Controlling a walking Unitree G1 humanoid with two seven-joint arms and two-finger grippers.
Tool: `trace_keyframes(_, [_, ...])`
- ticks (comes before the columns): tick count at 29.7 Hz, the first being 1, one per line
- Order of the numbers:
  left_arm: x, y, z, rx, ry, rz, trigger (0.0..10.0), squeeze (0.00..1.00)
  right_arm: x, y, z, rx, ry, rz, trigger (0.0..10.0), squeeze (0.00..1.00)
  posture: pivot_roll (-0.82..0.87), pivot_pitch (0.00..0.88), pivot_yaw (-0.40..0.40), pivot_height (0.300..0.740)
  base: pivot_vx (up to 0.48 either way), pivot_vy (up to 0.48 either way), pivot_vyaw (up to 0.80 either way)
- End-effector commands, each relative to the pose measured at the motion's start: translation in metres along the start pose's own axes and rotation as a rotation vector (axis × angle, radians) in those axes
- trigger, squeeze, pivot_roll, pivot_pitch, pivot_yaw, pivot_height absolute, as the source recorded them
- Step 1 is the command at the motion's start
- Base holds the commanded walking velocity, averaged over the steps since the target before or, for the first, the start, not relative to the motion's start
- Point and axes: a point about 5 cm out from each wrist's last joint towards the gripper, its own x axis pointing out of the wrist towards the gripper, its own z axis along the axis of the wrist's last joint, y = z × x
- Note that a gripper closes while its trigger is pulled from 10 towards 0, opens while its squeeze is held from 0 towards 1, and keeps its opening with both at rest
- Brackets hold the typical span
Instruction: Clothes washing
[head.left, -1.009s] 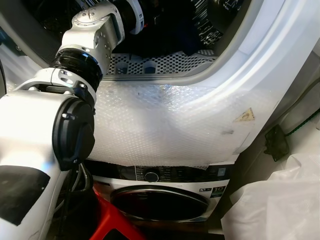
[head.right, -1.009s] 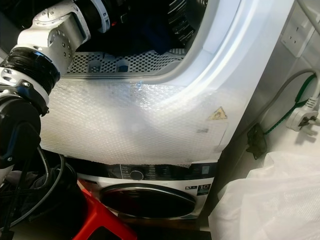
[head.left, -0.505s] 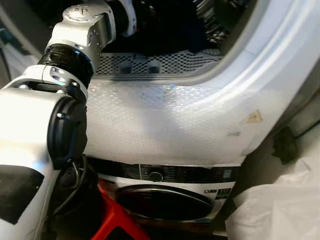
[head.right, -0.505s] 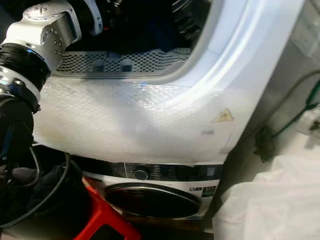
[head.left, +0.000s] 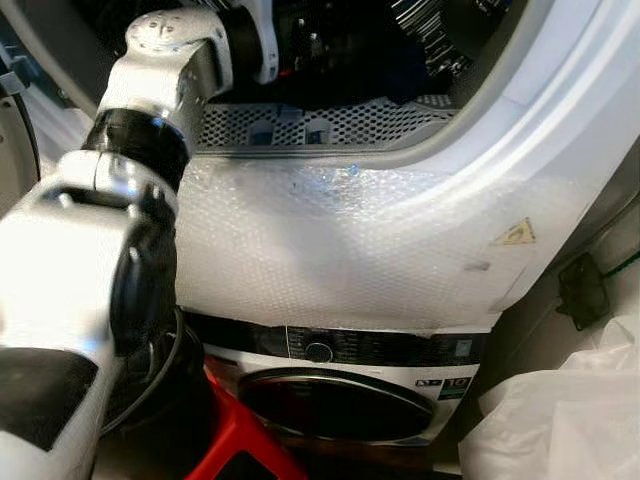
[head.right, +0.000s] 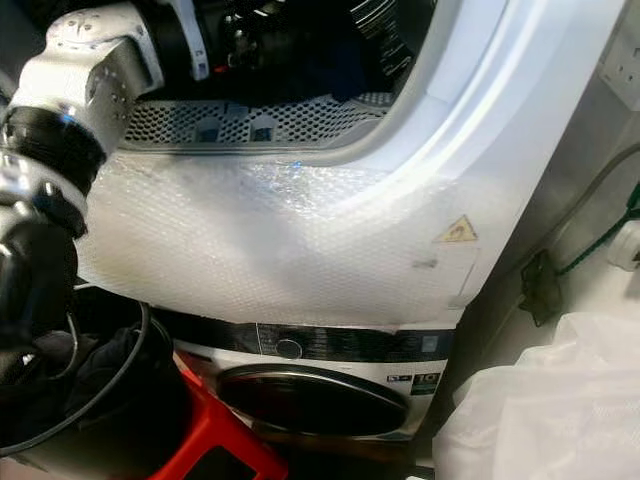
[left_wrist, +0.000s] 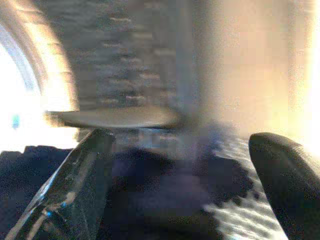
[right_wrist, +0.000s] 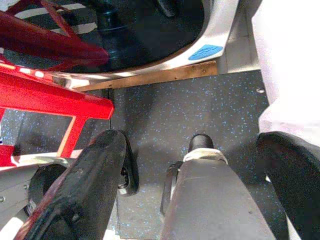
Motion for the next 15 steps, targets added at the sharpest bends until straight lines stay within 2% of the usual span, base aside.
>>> trace_keyframes(1, [-0.005,-0.003,0.012,0.080,-0.059,-0.006,10.0,1.00,-0.007,0.010,-0.031,0.020,0.113,0.020,10.0,0.00,0.00,0.098,0.148,0.740,0.000,0.000,0.00])
trace_keyframes(2, [-0.005,-0.003,0.012,0.080,-0.059,-0.006,10.0,1.00,-0.007,0.010,-0.031,0.020,0.113,0.020,10.0,0.00,0.00,0.098,0.148,0.740,0.000,0.000,0.00])
trace_keyframes(3, [-0.007,-0.007,0.013,0.123,-0.086,0.016,10.0,1.00,-0.007,0.011,-0.031,0.023,0.111,0.020,10.0,0.00,0.00,0.099,0.148,0.740,0.000,0.000,0.00])
trace_keyframes(4, [-0.007,-0.008,0.013,0.133,-0.096,0.023,10.0,1.00,-0.007,0.011,-0.031,0.023,0.111,0.020,10.0,0.00,0.00,0.098,0.146,0.740,0.000,0.000,0.00])
trace_keyframes(5, [-0.009,-0.017,0.019,0.127,-0.169,0.014,10.0,1.00,-0.007,0.011,-0.030,0.026,0.108,0.022,10.0,0.00,0.00,0.098,0.144,0.740,0.000,0.000,0.00])
trace_keyframes(6, [-0.009,-0.017,0.019,0.127,-0.169,0.014,10.0,1.00,-0.007,0.011,-0.030,0.026,0.108,0.022,10.0,0.00,0.00,0.098,0.144,0.740,0.000,0.000,0.00])
trace_keyframes(7, [-0.016,-0.035,0.030,0.108,-0.295,-0.013,10.0,1.00,-0.007,0.012,-0.029,0.029,0.104,0.025,10.0,0.00,0.01,0.098,0.140,0.740,0.000,0.000,0.00])
trace_keyframes(8, [-0.023,-0.045,0.036,0.085,-0.360,-0.023,10.0,1.00,-0.007,0.012,-0.029,0.031,0.099,0.028,10.0,0.00,0.01,0.098,0.137,0.740,0.000,0.000,0.00])
trace_keyframes(10, [-0.033,-0.058,0.042,0.050,-0.417,-0.056,10.0,1.00,-0.006,0.013,-0.027,0.035,0.091,0.032,10.0,0.00,0.02,0.097,0.131,0.740,0.000,0.000,0.00])
trace_keyframes(12, [-0.038,-0.063,0.044,0.022,-0.430,-0.081,10.0,1.00,-0.006,0.014,-0.026,0.036,0.086,0.035,10.0,0.00,0.03,0.099,0.126,0.740,0.000,0.000,0.00])
trace_keyframes(13, [-0.040,-0.065,0.044,0.001,-0.427,-0.094,10.0,0.81,-0.006,0.014,-0.025,0.034,0.086,0.038,10.0,0.00,0.04,0.098,0.125,0.740,0.000,0.000,0.00])
trace_keyframes(14, [-0.043,-0.068,0.043,-0.017,-0.413,-0.111,10.0,0.34,-0.005,0.015,-0.024,0.027,0.087,0.045,10.0,0.00,0.04,0.095,0.122,0.740,0.000,0.000,0.00])
trace_keyframes(15, [-0.046,-0.072,0.042,-0.031,-0.388,-0.135,10.0,0.00,-0.005,0.016,-0.023,0.023,0.085,0.051,10.0,0.00,0.06,0.093,0.122,0.740,0.000,0.000,0.00])
